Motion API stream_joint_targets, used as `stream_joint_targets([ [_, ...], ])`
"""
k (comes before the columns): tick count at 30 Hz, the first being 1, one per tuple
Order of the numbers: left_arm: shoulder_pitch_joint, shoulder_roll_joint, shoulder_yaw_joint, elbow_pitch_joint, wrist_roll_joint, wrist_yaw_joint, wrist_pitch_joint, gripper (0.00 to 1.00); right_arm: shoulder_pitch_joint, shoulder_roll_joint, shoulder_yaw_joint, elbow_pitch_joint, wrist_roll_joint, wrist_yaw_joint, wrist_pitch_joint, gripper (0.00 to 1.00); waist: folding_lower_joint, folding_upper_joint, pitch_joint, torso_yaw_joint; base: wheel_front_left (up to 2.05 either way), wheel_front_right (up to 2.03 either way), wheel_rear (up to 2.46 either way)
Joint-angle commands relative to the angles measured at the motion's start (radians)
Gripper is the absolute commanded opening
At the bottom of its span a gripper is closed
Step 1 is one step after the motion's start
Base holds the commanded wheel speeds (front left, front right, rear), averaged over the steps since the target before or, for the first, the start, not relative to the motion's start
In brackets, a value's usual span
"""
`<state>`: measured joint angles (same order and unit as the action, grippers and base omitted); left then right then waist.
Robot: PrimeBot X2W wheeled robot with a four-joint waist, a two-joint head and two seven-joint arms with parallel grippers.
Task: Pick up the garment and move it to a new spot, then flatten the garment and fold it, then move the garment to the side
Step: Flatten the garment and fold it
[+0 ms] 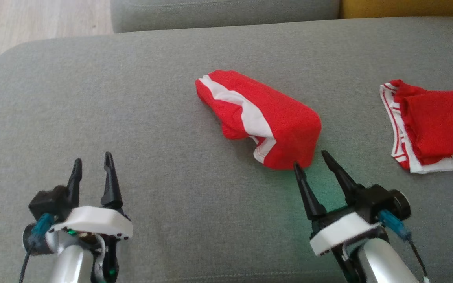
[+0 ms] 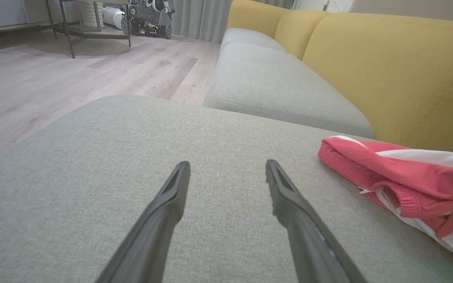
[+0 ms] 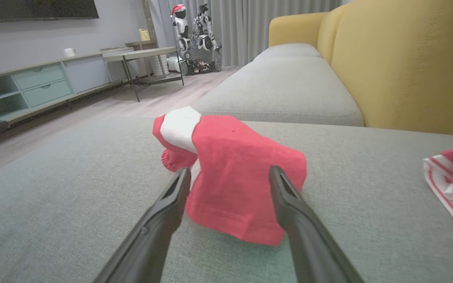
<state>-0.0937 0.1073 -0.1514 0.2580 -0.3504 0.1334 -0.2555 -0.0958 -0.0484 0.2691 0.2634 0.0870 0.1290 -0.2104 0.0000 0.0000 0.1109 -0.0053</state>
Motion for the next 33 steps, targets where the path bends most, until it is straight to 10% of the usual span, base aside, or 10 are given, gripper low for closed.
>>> stream_joint_targets([
  [1,-0.056,0.005,0.04,-0.025,0.013,-0.006,-0.006,1.0,-0.057,-0.002,0.027,-0.02,0.006,0.002,0.005,1.0,0.0,0.0,0.004,0.008,0.0,0.0,0.0],
  [20,-0.075,-0.051,0.102,0.038,0.084,-0.084,-0.006,1.0,-0.202,-0.002,0.105,0.196,0.101,0.002,0.049,1.0,0.0,0.0,0.038,0.067,0.0,0.0,0.0],
  [23,-0.078,-0.053,0.108,0.042,0.09,-0.089,-0.006,1.0,-0.214,-0.002,0.117,0.215,0.113,0.002,0.046,0.0,0.0,0.0,0.037,0.064,0.0,0.0,0.0],
  [33,-0.069,-0.056,0.129,0.047,0.099,-0.096,-0.006,1.0,-0.199,-0.004,0.106,0.236,0.06,0.002,0.062,0.0,0.0,0.0,0.008,0.027,0.0,0.0,0.0],
])
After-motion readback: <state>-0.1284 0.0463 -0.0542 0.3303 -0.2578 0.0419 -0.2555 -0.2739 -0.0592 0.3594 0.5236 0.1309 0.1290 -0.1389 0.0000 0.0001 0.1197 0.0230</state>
